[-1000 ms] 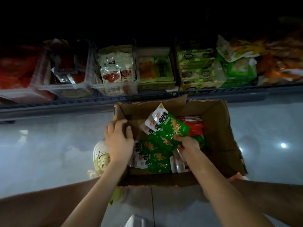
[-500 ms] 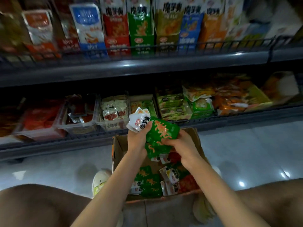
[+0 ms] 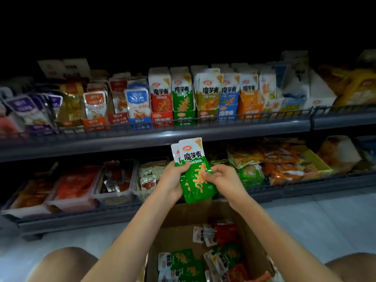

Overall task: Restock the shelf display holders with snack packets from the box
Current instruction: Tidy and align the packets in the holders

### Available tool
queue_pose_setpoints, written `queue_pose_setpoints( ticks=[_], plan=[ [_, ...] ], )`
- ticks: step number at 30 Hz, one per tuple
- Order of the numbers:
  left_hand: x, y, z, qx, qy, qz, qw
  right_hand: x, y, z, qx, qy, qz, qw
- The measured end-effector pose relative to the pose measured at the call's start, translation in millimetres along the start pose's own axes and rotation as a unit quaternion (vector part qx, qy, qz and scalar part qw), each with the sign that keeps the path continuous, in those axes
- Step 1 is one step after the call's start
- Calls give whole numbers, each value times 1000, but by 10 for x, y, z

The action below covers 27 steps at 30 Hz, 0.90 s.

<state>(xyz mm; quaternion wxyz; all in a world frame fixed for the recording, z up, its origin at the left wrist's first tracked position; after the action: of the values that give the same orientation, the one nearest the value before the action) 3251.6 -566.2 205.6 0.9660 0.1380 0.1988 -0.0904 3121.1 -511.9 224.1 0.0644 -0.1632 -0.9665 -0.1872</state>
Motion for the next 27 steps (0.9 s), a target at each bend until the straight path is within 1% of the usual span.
queue_pose_setpoints(
  ticks=[2, 3, 4, 7, 8, 10, 12, 15, 17, 19, 21, 22, 24, 25, 27],
  plan=[
    [-32, 19, 191, -34, -27, -15, 999, 35, 5, -215, 43, 98, 24, 994],
    [-53, 29, 274, -47, -38, -20, 998, 46, 18, -320, 59, 125, 35, 990],
    [-81, 31, 342, -57, -45, -25, 997, 36, 31, -411, 67, 120, 27, 990],
    [-203, 26, 506, -78, -55, -31, 995, -100, 44, -582, 50, 18, -55, 997],
    [-245, 11, 569, -84, -56, -30, 994, -122, 46, -669, 65, 7, -59, 996],
    [-322, -54, 736, -106, -58, -36, 992, -105, 10, -873, 107, 5, -36, 994],
    [-375, -153, 970, -146, -97, -48, 983, -61, -73, -1111, 141, 28, 1, 990],
    [-440, -337, 1426, -241, -217, -66, 944, -26, -268, -1459, 164, 68, 38, 983],
    [-471, -479, 1696, -284, -241, -62, 926, -41, -414, -1659, 178, 92, 55, 978],
    [-484, -655, 1901, -300, -246, -52, 920, -79, -548, -1847, 198, 123, 73, 970],
    [-523, -828, 2056, -313, -260, -55, 912, -75, -666, -2025, 212, 164, 107, 957],
    [-545, -909, 2129, -324, -267, -58, 906, -62, -714, -2121, 223, 199, 134, 945],
    [-591, -1050, 2269, -358, -287, -62, 886, -39, -751, -2348, 259, 282, 200, 902],
    [-616, -1109, 2334, -377, -302, -62, 873, -25, -772, -2457, 280, 300, 223, 884],
    [-633, -1238, 2445, -403, -318, -50, 857, 9, -841, -2634, 314, 297, 238, 870]
  ],
)
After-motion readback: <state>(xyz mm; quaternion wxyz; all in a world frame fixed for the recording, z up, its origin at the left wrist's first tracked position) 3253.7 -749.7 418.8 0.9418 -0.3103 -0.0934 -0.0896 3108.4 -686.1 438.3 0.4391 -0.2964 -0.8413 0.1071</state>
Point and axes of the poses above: each hand's wrist, its own y-axis away from the middle knuckle, its own x-axis out of the back of the hand, z = x × y, the point moved 9 cm from there along -y, towards the middle knuckle, and after that the axes turned 12 degrees about -x, right-handed, at the moved point
